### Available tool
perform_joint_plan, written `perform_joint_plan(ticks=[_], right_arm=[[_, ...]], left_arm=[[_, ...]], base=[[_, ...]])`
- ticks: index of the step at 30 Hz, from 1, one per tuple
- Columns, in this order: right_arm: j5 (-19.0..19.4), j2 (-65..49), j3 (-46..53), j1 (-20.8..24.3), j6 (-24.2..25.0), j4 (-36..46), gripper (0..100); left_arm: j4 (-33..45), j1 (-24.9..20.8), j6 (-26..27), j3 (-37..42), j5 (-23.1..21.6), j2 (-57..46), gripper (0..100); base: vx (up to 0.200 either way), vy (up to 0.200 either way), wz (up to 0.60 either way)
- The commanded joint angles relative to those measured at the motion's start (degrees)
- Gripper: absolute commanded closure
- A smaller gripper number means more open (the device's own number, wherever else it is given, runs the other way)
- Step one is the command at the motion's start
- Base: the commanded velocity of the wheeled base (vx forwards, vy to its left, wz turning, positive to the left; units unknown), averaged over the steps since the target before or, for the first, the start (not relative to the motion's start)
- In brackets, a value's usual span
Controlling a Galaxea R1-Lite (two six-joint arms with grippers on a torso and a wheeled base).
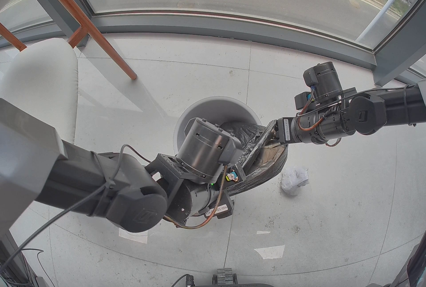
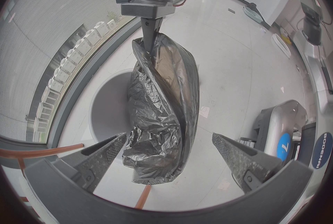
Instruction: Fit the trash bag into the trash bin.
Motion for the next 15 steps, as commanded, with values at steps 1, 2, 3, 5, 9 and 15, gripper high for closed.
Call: perform_joint_plan(ticks=[1, 2, 3, 5, 9, 15], right_arm=[[-0.02, -0.23, 0.12, -0.02, -0.01, 0.04, 100], [-0.02, -0.23, 0.21, 0.07, -0.01, 0.04, 100], [-0.02, -0.31, 0.56, -0.02, -0.01, 0.04, 100], [-0.02, -0.40, 0.91, -0.02, -0.01, -0.05, 100], [-0.02, -0.49, 1.53, -0.11, -0.01, -0.05, 100], [-0.02, -0.58, 1.35, -0.28, -0.01, -0.05, 100]], left_arm=[[-0.02, 0.15, -1.40, -2.67, 1.29, 2.63, 0], [-0.02, 0.24, -1.67, -3.28, 1.55, 2.81, 0], [-0.02, 0.33, -2.20, -4.25, 1.90, 3.07, 0], [-0.02, 0.33, -3.07, -6.09, 2.08, 3.43, 0], [-0.02, 0.24, -5.54, -9.35, 2.61, 4.92, 0], [0.07, 0.06, -7.73, -11.72, 3.22, 6.68, 0]], base=[[0.000, 0.000, 0.00], [0.000, 0.000, 0.00], [0.000, 0.000, 0.00], [0.000, 0.000, 0.00], [0.000, 0.000, 0.00], [0.000, 0.000, 0.00]])
